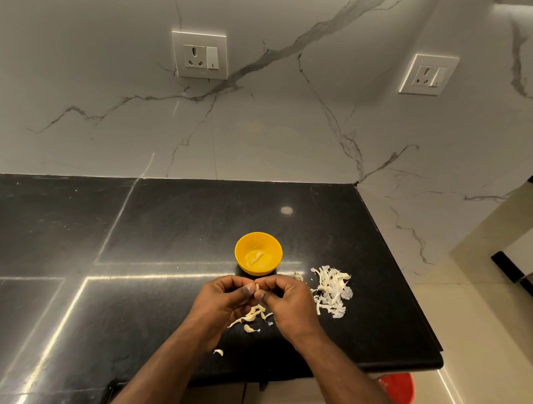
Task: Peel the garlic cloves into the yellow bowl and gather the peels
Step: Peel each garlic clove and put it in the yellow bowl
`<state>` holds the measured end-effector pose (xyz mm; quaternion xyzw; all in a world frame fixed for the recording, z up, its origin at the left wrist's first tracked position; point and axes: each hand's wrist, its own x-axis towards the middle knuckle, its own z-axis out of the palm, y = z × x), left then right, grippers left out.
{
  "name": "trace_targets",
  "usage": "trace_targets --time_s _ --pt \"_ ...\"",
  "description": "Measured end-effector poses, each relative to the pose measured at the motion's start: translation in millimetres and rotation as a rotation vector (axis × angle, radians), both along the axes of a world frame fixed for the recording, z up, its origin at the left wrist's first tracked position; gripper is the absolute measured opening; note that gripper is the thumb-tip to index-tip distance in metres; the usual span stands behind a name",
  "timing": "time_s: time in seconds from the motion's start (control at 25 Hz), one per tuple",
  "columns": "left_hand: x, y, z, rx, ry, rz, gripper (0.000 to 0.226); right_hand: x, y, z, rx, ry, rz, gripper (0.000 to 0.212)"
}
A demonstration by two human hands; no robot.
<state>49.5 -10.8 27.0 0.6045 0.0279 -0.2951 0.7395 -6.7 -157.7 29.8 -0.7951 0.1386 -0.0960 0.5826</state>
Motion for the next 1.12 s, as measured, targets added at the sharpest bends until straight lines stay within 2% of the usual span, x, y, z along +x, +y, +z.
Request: trace_targets --time_s 0.16,0.48,0.64,0.76,0.88,1.12 --pt "-0.8 -1.5 1.5 -0.008 0.007 -0.011 0.017 -0.5 3.0 2.2 -0.088 -0.027 -0.036 0.025" --pt "0.9 -3.3 0.0 -0.019 0.005 -0.002 0.017 1.1 2.7 3.6 -0.092 -0.036 -0.055 0.024" --pt "3.2 -3.5 -2.0 -0.007 -0.036 0.009 0.013 3.3 2.6 4.3 0.030 -0.011 -0.029 0.022" --pt "4.4 -4.9 -3.5 0.048 -0.107 0.008 0.010 2.6 2.2 4.6 0.138 -0.005 -0.007 0.028" --pt "5.6 -4.4 -6.2 0.132 -0.199 -0.019 0.010 4.6 -1.0 1.2 0.257 0.066 -0.018 0.020" --pt "5.2 -0.7 -13.3 0.238 -0.370 -0.117 0.024 7.1 -4.6 4.7 0.542 0.164 -0.111 0.015"
